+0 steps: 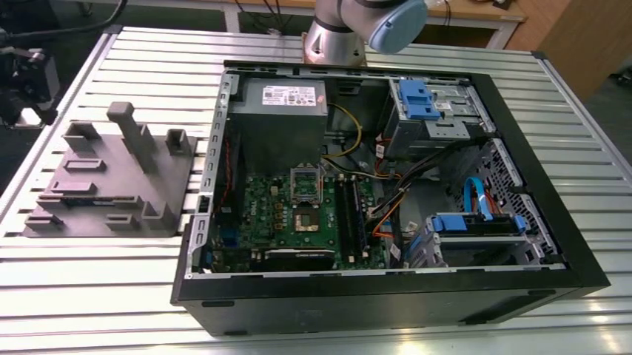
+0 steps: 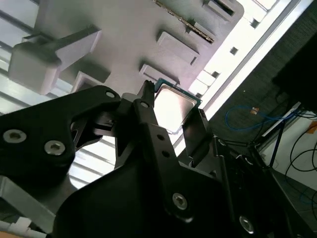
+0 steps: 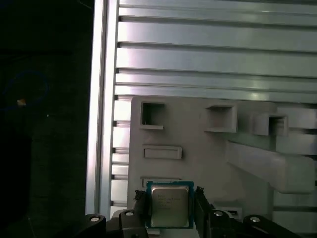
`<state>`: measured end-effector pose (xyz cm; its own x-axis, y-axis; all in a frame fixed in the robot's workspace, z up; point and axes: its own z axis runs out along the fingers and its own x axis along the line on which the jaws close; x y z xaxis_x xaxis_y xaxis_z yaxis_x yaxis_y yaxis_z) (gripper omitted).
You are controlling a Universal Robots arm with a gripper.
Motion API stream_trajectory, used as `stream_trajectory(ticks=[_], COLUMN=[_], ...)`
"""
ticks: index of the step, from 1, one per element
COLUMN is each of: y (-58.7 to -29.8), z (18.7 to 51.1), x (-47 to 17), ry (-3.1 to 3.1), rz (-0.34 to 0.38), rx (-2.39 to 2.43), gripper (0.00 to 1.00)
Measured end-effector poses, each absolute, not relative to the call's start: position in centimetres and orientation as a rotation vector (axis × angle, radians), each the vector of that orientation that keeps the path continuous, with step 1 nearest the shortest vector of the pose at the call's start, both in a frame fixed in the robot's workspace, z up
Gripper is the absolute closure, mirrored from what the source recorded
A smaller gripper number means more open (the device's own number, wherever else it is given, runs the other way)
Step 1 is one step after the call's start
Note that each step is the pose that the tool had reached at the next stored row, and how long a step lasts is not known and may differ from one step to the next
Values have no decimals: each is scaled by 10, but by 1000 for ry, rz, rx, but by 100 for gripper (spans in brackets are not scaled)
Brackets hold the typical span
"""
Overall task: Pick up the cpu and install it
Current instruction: 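Pick up the cpu and move it towards the insertion slot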
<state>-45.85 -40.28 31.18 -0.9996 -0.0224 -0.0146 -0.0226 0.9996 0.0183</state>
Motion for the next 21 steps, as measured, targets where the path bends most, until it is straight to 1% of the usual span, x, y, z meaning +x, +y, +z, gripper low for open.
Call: stream_trajectory(ticks=[15,21], y=[-403,-403], z=[381,382], x=[-459,-459], ry=[3127,3127], rz=[29,31], rx=[-35,-35], gripper=[53,53])
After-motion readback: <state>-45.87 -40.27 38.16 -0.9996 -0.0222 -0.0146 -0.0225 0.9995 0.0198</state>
